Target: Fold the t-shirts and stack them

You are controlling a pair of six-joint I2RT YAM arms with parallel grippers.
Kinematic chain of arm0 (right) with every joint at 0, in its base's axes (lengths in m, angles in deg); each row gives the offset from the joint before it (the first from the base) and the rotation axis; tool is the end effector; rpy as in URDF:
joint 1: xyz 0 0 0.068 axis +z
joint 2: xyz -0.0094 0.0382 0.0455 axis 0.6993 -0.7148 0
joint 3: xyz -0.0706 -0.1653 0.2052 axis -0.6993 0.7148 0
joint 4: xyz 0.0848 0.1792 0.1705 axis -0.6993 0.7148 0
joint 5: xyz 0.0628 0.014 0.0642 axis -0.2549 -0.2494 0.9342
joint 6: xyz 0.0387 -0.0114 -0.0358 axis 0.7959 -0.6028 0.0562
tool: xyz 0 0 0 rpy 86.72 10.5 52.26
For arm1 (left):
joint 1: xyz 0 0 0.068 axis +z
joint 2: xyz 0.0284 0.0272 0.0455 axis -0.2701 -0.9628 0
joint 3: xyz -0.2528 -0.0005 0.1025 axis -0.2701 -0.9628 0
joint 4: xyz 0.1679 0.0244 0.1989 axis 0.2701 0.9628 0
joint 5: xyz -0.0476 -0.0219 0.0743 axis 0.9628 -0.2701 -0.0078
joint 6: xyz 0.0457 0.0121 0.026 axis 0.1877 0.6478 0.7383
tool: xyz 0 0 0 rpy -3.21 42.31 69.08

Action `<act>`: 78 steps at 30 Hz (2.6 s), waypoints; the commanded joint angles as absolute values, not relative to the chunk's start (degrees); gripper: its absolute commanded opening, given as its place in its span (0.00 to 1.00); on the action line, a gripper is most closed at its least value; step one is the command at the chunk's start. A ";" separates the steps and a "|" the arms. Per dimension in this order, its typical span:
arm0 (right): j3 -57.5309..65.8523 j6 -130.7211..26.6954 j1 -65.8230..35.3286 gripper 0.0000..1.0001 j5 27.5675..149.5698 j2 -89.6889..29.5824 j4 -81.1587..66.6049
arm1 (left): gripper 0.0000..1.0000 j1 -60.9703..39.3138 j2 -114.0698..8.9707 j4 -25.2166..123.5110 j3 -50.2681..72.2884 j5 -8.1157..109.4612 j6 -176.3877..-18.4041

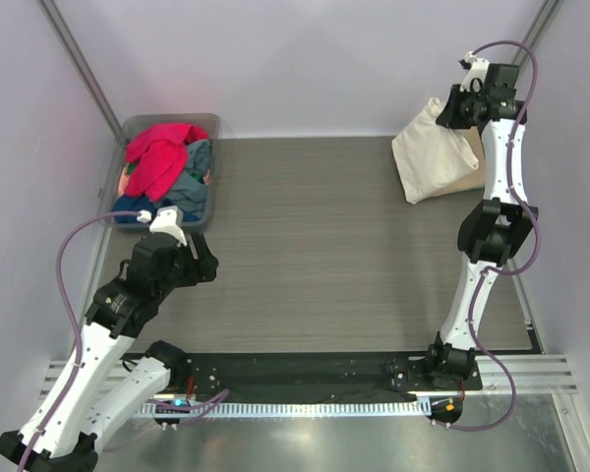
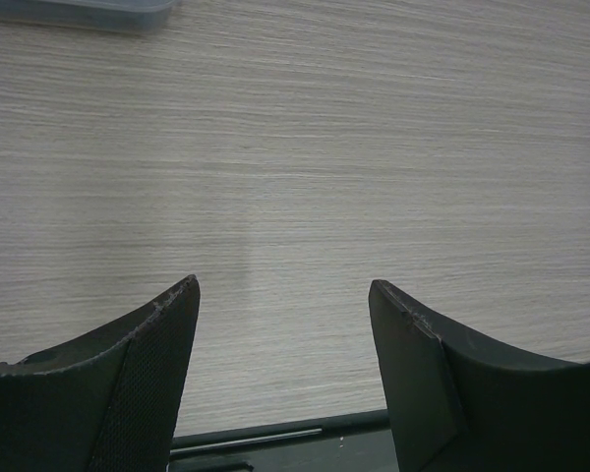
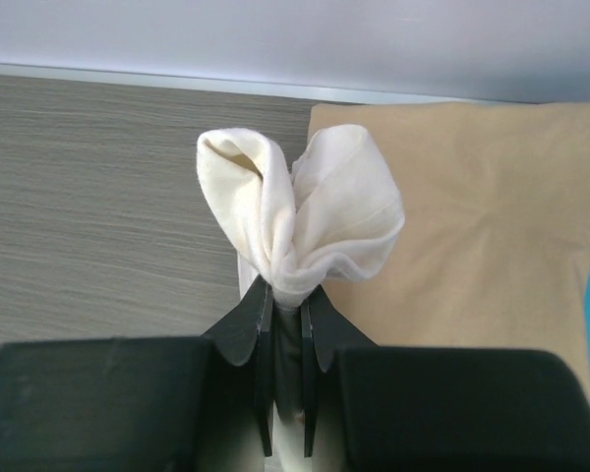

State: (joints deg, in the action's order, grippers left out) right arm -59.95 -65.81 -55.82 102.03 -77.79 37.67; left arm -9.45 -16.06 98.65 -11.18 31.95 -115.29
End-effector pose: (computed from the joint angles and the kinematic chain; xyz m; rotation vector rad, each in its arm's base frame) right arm 0.4955 -0.0873 0.3636 -0.1249 2.1331 0.2124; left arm 0.1216 -0.0499 0.3205 -0.1862 2.2048 -0.3329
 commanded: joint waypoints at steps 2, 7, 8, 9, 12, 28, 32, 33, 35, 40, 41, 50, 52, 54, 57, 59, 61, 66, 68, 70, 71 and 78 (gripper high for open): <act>-64.61 -66.03 -57.12 0.01 104.04 -78.87 34.84 | 0.70 -9.47 -16.87 96.78 -11.32 32.66 -114.38; -66.10 -67.69 -57.65 0.01 101.50 -82.03 31.69 | 0.71 -9.47 -16.69 96.87 -11.32 32.48 -114.47; -65.93 -68.23 -57.82 0.01 99.93 -82.56 30.72 | 0.70 -9.47 -16.78 96.87 -11.32 32.48 -114.47; -66.01 -68.84 -58.17 0.01 99.39 -83.26 28.88 | 0.70 -9.47 -16.78 96.87 -11.32 32.48 -114.47; -66.37 -69.29 -59.22 0.01 99.30 -86.51 24.93 | 0.70 -9.47 -16.78 96.87 -11.41 32.48 -114.47; -63.99 -66.82 -65.12 0.01 97.89 -101.10 0.22 | 0.70 -9.55 -18.19 96.78 -11.33 32.48 -114.29; -63.64 -65.51 -65.82 0.01 100.52 -102.60 -4.35 | 0.70 -9.55 -18.63 96.78 -11.32 32.39 -114.29; -63.47 -65.42 -65.82 0.01 100.09 -102.78 -6.01 | 0.70 -9.47 -18.80 96.87 -11.32 32.39 -114.29; -63.47 -65.51 -65.82 0.01 97.82 -103.39 -6.99 | 0.70 -9.47 -19.06 96.78 -11.32 32.22 -114.29; -59.61 -65.95 -65.91 0.01 93.50 -102.17 -13.57 | 0.70 -9.47 -19.33 96.87 -11.24 32.13 -114.29; -58.73 -65.69 -65.99 0.01 93.24 -101.82 -16.11 | 0.70 -9.55 -19.33 96.95 -11.24 32.13 -114.29; -56.36 -63.75 -66.00 0.56 82.00 -103.14 -19.30 | 0.70 -9.55 -19.07 97.04 -11.15 32.04 -114.29; -54.50 -63.05 -66.08 0.84 74.91 -101.82 -19.82 | 0.70 -9.47 -18.72 96.95 -11.24 32.30 -114.29; -53.98 -62.17 -66.35 0.90 71.71 -100.59 -19.56 | 0.70 -9.55 -18.28 96.95 -11.15 32.65 -114.29; -52.14 -59.80 -66.87 0.91 70.47 -96.29 -19.47 | 0.70 -9.47 -17.31 96.87 -11.24 32.83 -114.20; -51.34 -58.92 -66.96 0.91 67.07 -92.00 -19.65 | 0.70 -9.47 -16.61 96.78 -11.24 33.09 -114.20; -49.59 -56.90 -67.05 0.92 64.33 -88.56 -20.00 | 0.70 -9.55 -15.64 96.69 -11.32 33.01 -114.20; -45.55 -51.46 -67.05 0.94 56.51 -76.10 -18.51 | 0.70 -9.47 -14.85 96.51 -11.41 32.75 -114.20; -42.83 -49.17 -67.14 0.94 55.88 -71.25 -18.59 | 0.70 -9.47 -14.76 96.69 -11.24 32.92 -114.12; -37.12 -44.78 -67.14 0.94 57.27 -63.02 -18.59 | 0.70 -9.47 -14.33 96.69 -11.24 33.01 -114.12; -34.66 -43.20 -67.14 0.95 58.24 -60.27 -18.94 | 0.70 -9.47 -14.15 96.69 -11.24 33.09 -114.12; -4.38 -22.54 -65.57 0.97 75.98 -33.99 -16.93 | 0.71 -9.47 -11.69 95.99 -11.50 33.88 -113.94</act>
